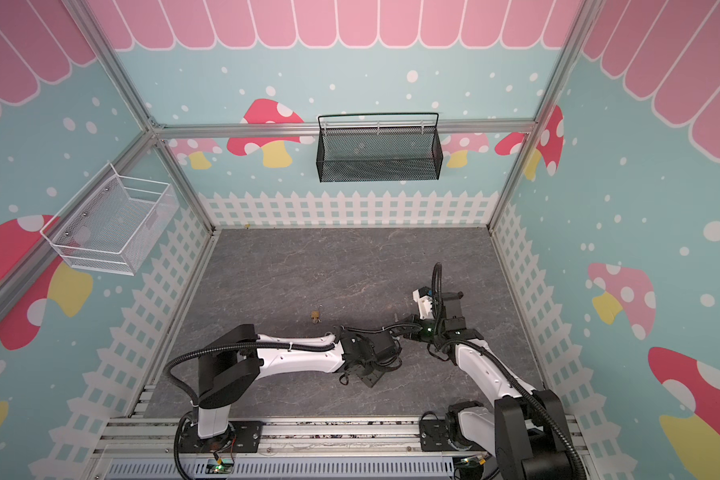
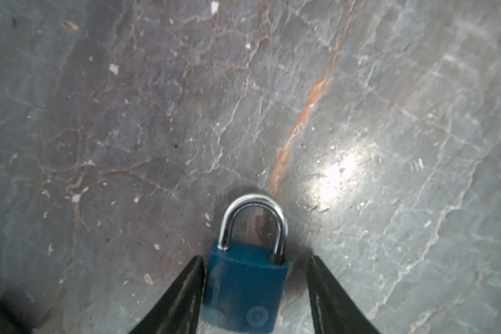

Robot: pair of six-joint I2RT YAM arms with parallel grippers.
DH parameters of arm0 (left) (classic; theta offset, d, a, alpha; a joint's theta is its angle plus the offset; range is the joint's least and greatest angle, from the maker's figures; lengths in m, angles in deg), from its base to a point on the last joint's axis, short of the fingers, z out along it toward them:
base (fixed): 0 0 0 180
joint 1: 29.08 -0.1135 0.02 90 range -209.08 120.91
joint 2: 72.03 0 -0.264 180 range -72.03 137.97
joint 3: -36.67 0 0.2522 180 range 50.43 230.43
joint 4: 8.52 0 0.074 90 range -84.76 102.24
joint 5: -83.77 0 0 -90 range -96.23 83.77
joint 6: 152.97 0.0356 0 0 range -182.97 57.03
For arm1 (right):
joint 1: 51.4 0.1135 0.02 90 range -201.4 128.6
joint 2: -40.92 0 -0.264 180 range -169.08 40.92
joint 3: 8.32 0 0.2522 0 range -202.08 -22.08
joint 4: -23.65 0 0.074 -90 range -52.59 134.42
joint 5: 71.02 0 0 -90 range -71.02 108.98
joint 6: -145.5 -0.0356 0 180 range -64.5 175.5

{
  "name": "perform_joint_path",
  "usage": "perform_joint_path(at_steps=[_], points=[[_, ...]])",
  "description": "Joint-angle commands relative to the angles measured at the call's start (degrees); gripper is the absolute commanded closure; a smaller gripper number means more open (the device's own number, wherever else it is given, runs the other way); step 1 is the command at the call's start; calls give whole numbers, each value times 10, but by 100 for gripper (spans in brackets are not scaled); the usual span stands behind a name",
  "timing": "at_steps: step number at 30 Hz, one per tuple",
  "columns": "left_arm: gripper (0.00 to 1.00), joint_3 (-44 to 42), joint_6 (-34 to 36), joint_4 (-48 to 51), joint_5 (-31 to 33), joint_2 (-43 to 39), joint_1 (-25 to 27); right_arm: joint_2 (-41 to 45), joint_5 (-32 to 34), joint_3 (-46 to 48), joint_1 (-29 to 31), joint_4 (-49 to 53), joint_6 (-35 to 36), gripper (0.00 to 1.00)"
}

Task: Unlock with the key
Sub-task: 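Grasp the blue padlock body with the left gripper, then lift the blue padlock toward the right gripper while the right gripper approaches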

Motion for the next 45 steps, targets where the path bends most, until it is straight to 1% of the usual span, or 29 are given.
perform_joint_path(at_steps=[1, 4, 9, 12, 15, 24, 29, 33, 36, 38, 40, 42, 45], points=[[45, 4, -16, 44, -15, 15, 0, 0, -17, 8, -4, 2, 7, 100], [45, 0, -23, 46, -23, 16, 0, 0, -14, 9, -5, 0, 9, 100], [50, 12, -35, 56, -22, 31, 0, -7, -24, 9, -7, -5, 7, 100], [53, 10, -44, 60, 1, 35, 1, -5, -20, 15, -8, -9, 3, 100], [53, 16, -49, 68, 17, 40, 1, -4, -25, 14, -8, -8, 4, 100], [58, 17, -46, 72, 39, 53, 1, 6, -25, 17, -13, -9, 3, 100], [63, 13, -45, 74, 41, 50, 1, 9, -33, 15, -15, -7, 2, 100], [71, 13, -49, 74, 38, 45, 0, 10, -33, 15, -17, -7, -2, 100], [83, 15, -56, 70, 35, 37, 0, 10, -38, 13, -17, -6, -1, 100], [85, 15, -60, 65, 30, 31, 0, 12, -33, 14, -17, -7, -1, 100], [89, 15, -68, 60, 29, 22, 0, 12, -37, 14, -18, -6, -6, 100], [95, 11, -79, 50, 26, 9, -3, 14, -43, 11, -18, -4, -8, 100], [100, -3, -97, 31, 22, -15, -10, 21, -34, 8, -17, 3, -7, 100]])
